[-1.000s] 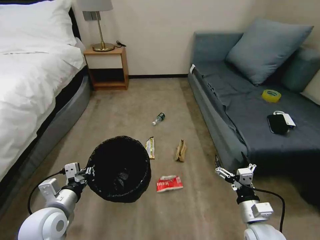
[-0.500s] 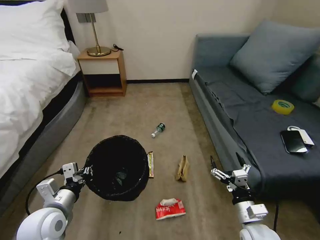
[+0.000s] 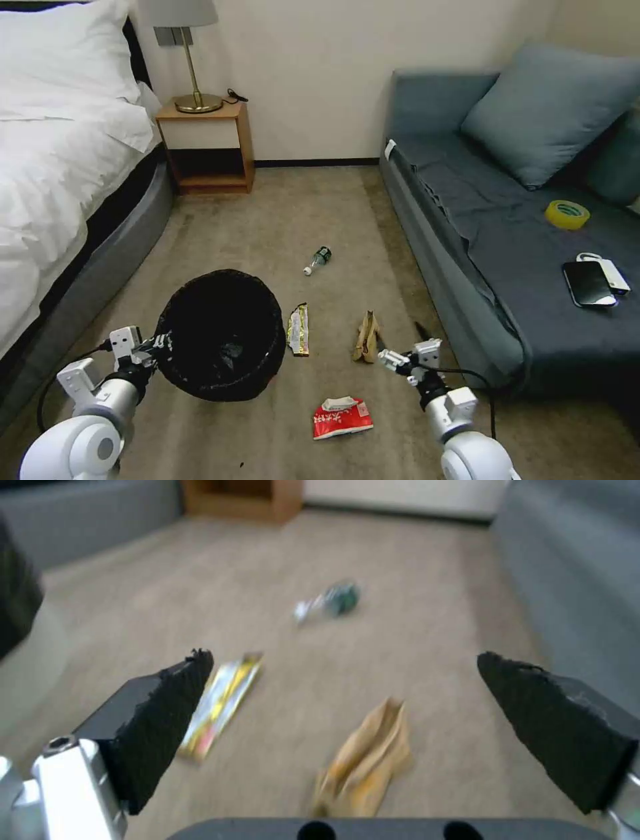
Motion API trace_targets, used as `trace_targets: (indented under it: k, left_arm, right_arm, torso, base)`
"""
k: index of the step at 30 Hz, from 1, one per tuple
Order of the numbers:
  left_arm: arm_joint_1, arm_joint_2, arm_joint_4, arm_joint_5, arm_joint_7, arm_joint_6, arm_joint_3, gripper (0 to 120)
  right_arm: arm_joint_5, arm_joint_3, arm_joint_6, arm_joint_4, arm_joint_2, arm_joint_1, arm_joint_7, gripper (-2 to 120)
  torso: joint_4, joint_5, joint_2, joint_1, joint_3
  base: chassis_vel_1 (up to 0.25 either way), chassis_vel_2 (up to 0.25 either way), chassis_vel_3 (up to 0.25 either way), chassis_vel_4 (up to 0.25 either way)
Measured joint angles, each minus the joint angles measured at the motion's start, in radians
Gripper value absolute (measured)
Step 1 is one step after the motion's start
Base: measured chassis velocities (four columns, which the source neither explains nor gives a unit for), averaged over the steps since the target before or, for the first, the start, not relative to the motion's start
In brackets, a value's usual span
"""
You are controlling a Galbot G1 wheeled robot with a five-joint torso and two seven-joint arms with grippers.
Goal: Pick up the trash bin, then pick up the garbage on the floor and place it into the trash bin.
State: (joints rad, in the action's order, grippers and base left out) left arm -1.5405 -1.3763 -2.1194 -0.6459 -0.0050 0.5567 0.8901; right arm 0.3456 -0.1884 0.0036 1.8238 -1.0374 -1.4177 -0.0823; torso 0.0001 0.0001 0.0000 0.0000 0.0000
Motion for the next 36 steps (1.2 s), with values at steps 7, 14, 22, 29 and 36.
trace_targets:
  k: [7, 14, 22, 29, 36]
  left_arm:
    - [-0.004, -0.021, 0.021, 0.012, 0.014, -0.013, 0.015, 4]
    - [-0.005, -0.025, 0.039, 0.018, 0.025, -0.019, 0.03, 4]
    - [-0.001, -0.015, 0.06, 0.015, 0.032, -0.023, 0.043, 4]
    - [-0.003, -0.004, 0.082, 0.003, 0.045, -0.032, 0.065, 4]
    - [-0.007, 0.001, 0.103, -0.006, 0.059, -0.041, 0.09, 4]
  right_arm:
    - [0.188, 0.149, -0.076, -0.052, 0.167, 0.142, 0.011, 100]
    - [0.393, 0.311, -0.195, -0.105, 0.285, 0.294, 0.094, 100]
    - [0.54, 0.44, -0.33, -0.181, 0.311, 0.428, 0.19, 100]
    - [0.551, 0.603, -0.444, -0.367, 0.249, 0.619, 0.322, 100]
    - [0.515, 0.669, -0.497, -0.475, 0.207, 0.716, 0.439, 100]
  torso:
    - [0.0, 0.0, 0.0, 0.0, 0.0]
    - [-0.0001, 0.0001, 0.0, 0.0, 0.0]
    - [-0.0002, 0.0, 0.0, 0.0, 0.0]
    - [0.0, 0.0, 0.0, 0.0, 0.0]
    - [-0.0001, -0.0003, 0.0, 0.0, 0.0]
  base:
    - [0.0, 0.0, 0.0, 0.0]
    - [0.0, 0.0, 0.0, 0.0]
    - [0.0, 0.0, 0.0, 0.0]
    - [0.0, 0.0, 0.0, 0.0]
    - [0.0, 0.0, 0.0, 0.0]
